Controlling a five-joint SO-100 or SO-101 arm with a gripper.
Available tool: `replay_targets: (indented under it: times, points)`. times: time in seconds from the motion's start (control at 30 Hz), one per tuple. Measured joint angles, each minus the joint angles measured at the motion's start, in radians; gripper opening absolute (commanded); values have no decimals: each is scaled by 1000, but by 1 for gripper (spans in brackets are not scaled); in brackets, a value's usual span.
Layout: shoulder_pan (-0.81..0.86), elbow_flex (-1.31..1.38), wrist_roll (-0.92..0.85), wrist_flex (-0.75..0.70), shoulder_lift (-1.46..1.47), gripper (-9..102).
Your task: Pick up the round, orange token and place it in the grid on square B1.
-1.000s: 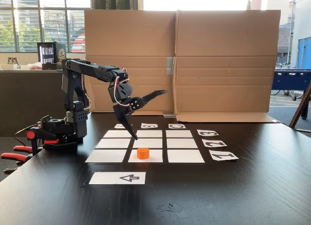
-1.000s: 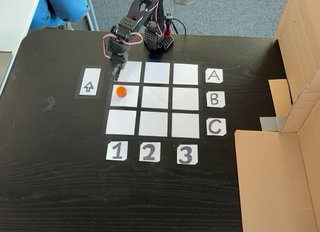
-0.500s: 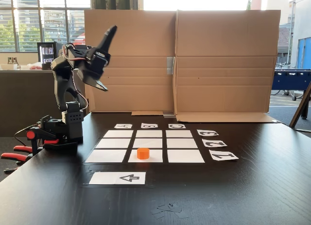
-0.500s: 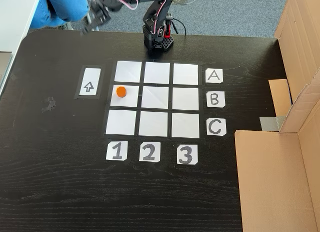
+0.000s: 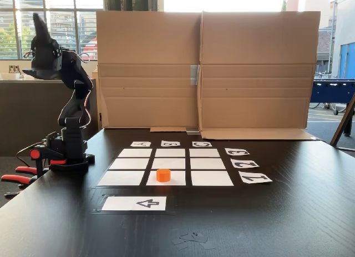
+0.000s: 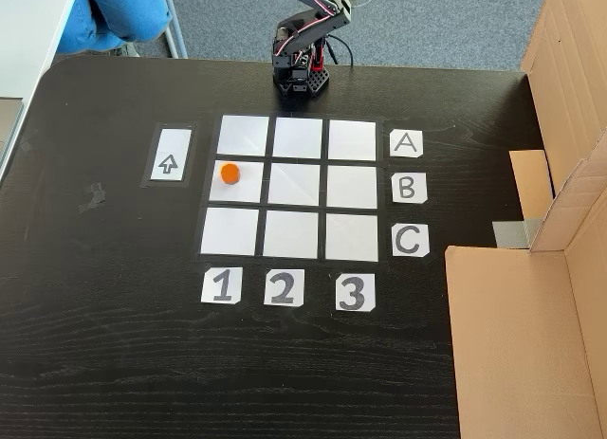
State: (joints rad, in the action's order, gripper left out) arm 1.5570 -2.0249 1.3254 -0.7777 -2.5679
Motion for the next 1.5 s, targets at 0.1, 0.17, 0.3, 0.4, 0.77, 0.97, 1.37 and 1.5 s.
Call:
replay_targets:
  times: [0.1, 0.17, 0.3, 0.4, 0.77, 0.97, 1.37, 1.5]
  points:
    - [17, -146, 18, 0, -80, 0]
    - [37, -255, 35, 0, -152, 0]
    - [55, -468, 55, -18, -322, 0]
    - [74, -611, 61, -23, -431, 0]
    - [75, -966, 71, -3, -660, 0]
    - [74, -996, 98, -25, -739, 0]
    - [97, -1003, 132, -28, -752, 0]
    - [97, -1003, 132, -28, -752, 0]
